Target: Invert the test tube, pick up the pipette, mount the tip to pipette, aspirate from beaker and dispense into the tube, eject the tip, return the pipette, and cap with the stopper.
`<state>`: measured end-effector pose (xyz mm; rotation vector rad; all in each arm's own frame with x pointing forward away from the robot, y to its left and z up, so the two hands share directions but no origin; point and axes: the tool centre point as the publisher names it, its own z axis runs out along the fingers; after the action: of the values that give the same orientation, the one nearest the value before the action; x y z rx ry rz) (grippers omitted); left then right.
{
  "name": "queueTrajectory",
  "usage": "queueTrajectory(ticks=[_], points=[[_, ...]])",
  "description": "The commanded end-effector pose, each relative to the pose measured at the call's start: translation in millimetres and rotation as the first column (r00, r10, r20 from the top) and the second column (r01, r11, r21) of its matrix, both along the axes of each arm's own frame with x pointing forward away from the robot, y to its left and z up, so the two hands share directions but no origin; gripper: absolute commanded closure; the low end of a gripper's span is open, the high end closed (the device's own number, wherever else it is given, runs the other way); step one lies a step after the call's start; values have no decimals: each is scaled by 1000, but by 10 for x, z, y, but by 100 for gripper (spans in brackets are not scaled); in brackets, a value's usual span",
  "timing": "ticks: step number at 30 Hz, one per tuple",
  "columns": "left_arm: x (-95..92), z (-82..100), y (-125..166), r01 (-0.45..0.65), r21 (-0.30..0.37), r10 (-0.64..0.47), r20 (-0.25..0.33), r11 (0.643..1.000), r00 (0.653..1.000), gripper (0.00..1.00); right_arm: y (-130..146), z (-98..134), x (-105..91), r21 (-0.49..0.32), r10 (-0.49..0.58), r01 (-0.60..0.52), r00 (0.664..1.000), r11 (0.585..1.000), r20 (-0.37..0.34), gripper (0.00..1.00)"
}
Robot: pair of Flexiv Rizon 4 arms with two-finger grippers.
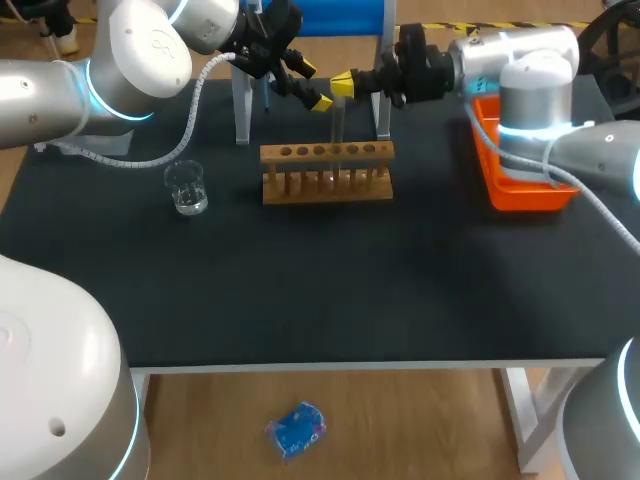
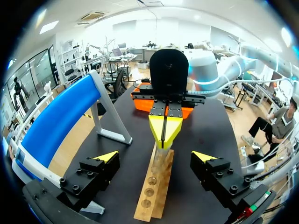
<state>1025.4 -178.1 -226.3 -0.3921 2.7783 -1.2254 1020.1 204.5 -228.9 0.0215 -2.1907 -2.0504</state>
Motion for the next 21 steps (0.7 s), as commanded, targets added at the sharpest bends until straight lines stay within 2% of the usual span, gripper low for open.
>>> queueTrajectory(ticks=[1, 21], points=[[8, 15, 2, 2, 5, -2, -6, 1000, 1000, 0, 21, -207, -10, 8, 2, -2, 1000, 1000, -3, 100], [8, 15, 2, 2, 5, -2, -6, 1000, 1000, 0, 34, -403, -85, 5, -14, 14, 999, 1000, -39, 100]])
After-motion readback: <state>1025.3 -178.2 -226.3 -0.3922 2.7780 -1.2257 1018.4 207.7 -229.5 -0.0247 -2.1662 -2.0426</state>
